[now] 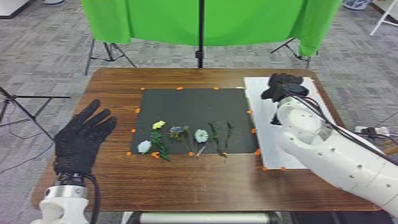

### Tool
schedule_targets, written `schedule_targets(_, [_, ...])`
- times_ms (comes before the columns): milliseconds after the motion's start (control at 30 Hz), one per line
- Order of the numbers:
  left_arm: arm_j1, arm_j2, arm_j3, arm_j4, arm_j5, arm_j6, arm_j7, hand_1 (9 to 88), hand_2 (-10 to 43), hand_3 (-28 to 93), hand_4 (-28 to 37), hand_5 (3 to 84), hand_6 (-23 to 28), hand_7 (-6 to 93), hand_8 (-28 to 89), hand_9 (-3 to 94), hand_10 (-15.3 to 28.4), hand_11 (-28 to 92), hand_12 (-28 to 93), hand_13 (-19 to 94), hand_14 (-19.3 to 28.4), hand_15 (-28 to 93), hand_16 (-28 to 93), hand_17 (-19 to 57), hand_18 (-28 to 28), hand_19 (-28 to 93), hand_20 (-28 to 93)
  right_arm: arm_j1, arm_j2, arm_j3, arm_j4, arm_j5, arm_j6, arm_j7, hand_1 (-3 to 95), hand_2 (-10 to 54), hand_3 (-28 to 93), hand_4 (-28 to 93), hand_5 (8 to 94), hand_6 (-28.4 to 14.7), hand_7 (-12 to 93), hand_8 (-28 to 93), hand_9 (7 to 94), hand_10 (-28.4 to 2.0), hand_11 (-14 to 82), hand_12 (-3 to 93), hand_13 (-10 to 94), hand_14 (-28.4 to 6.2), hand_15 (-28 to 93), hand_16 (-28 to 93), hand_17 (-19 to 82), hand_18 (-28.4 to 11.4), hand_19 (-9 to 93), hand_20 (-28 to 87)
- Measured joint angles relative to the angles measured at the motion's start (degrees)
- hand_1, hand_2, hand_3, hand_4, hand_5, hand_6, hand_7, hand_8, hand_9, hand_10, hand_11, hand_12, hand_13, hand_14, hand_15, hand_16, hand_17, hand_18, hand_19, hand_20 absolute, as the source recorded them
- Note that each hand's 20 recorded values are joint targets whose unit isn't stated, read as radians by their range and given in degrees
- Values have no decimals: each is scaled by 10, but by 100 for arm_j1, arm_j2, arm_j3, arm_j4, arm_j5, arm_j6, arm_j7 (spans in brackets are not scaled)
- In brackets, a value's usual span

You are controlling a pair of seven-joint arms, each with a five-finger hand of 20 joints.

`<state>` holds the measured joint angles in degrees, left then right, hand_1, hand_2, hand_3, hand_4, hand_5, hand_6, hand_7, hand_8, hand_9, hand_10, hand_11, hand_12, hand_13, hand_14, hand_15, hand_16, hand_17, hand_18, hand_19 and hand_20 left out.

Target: Arrange flowers

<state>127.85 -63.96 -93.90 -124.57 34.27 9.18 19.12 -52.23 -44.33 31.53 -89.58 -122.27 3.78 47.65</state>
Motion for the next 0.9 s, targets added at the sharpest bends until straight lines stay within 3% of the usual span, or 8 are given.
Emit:
schedule_targets(367, [-101,0,67,8,8,-3,-5,237,62,798,-245,400,94,141,-97,365,202,255,122,268,279,547,-77,-65,284,518,261,408,-181,73,914,424,-550,539,313,-95,793,-283,442,7,136,-129,464,-189,149,128,419,-167,713,43,176,-228,897,563])
schedule_targets(700, [-122,9,75,9,9,-2,-3,237,62,797,-244,399,94,141,-97,365,202,256,122,267,279,547,-78,-65,284,518,260,261,-220,236,1046,469,-867,816,315,-95,796,-283,452,8,138,-130,463,-201,142,126,411,-180,713,36,178,-233,903,556])
schedule_targets(800, [-122,36,115,9,5,1,23,237,62,797,-243,399,94,141,-97,365,202,255,122,267,278,546,-78,-65,284,518,260,159,-231,405,1060,525,-1115,987,318,-95,796,-283,467,12,140,-131,484,-202,140,123,417,-181,706,33,178,-231,904,554])
schedule_targets(900, [-124,83,159,9,0,8,63,238,62,797,-244,399,93,142,-97,365,202,256,122,267,279,547,-78,-65,284,518,260,64,-248,619,1126,691,-1326,1028,335,-95,804,-282,518,28,152,-138,550,-176,149,122,462,-160,673,32,176,-229,888,542])
